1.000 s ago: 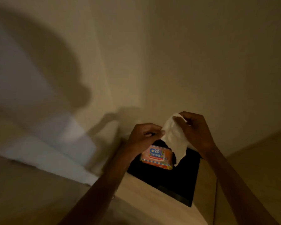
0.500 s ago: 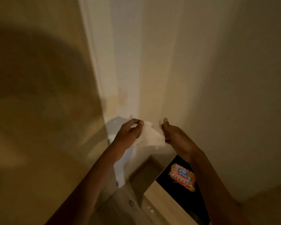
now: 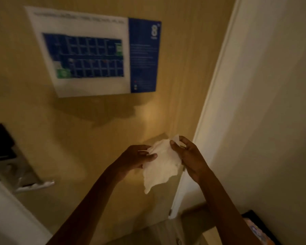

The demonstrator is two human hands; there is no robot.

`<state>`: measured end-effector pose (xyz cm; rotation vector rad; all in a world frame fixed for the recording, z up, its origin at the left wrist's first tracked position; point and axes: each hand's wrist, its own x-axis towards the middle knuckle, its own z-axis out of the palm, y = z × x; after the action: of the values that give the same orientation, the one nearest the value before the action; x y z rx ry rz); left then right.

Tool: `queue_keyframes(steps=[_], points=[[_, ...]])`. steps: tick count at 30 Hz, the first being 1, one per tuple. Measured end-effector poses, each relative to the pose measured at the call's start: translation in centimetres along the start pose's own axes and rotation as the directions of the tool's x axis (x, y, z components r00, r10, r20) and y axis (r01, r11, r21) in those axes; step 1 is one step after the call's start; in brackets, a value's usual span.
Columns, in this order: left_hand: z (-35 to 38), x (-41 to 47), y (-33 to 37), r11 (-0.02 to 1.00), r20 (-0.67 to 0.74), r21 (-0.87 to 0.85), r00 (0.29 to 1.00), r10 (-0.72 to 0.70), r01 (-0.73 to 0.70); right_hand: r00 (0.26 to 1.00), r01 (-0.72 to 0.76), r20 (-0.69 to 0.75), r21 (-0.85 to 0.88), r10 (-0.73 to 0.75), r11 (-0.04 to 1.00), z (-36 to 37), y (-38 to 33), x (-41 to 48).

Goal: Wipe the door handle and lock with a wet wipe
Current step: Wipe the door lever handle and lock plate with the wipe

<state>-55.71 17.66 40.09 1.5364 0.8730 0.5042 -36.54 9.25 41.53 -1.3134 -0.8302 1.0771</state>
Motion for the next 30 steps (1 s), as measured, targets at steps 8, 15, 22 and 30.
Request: queue_keyframes(steps=[8, 15, 22, 30], points=[[-7.4, -7.2, -0.6, 0.974, -0.289, -0.22, 0.957, -0.012, -0.054, 0.92, 0.013, 0.388, -0.163, 0.052, 0.987, 8.4, -0.3, -1.1], [-9.9, -14.5, -3.1, 0.999, -0.506, 0.021, 0.862, 0.041, -0.036, 0.945, 0.079, 0.327, -0.319, 0.032, 0.944, 13.8, 1.9, -1.9], [-13.0, -19.8, -7.0, 0.972, -0.472, 0.227, 0.88, 0.059, 0.057, 0.833, 0.313, 0.553, -0.42, -0.034, 0.852, 20.0, 4.5, -3.5], [-18.7, -23.4, -11.2, 0.913, -0.619, 0.368, 0.779, 0.101, 0.174, 0.796, 0.546, 0.592, -0.611, -0.129, 0.573, 26.4, 7.7, -4.1]])
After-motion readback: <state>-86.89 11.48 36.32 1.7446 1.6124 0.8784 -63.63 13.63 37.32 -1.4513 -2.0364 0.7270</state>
